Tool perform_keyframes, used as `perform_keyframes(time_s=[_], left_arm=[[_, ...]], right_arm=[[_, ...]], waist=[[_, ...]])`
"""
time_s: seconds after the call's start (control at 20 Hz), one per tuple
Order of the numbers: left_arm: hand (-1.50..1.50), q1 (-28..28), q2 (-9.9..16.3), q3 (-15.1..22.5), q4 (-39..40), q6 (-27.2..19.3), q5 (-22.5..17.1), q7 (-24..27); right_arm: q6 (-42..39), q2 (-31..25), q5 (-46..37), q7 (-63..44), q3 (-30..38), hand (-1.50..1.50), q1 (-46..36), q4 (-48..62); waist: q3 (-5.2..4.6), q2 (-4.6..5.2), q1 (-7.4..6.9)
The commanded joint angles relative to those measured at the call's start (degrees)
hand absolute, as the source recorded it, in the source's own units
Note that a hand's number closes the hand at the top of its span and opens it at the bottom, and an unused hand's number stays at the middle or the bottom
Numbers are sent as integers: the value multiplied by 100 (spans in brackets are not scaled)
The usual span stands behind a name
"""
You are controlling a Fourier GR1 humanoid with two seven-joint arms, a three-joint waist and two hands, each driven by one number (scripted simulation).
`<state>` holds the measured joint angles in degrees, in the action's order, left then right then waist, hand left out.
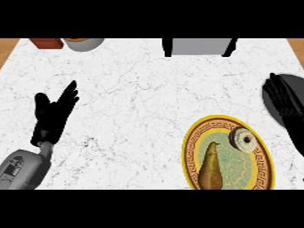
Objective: Pick the pear from the plate and place it in the pan
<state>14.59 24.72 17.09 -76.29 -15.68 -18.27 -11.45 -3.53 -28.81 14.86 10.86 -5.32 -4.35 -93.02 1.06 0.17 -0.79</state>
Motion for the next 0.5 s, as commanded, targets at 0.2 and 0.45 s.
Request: perform_keyframes(time_s=[0.2, 0.45], left_arm=[[0, 77, 173, -782, -876, -185, -168, 250], [0, -345, 56, -962, -850, -102, -413, 462]], right_arm=[[-336, 467, 576, 7, 34, 150, -609, -443], [941, -270, -1618, 578, 142, 150, 933, -1117]], waist=[[-104, -51, -25], [-111, -103, 290]])
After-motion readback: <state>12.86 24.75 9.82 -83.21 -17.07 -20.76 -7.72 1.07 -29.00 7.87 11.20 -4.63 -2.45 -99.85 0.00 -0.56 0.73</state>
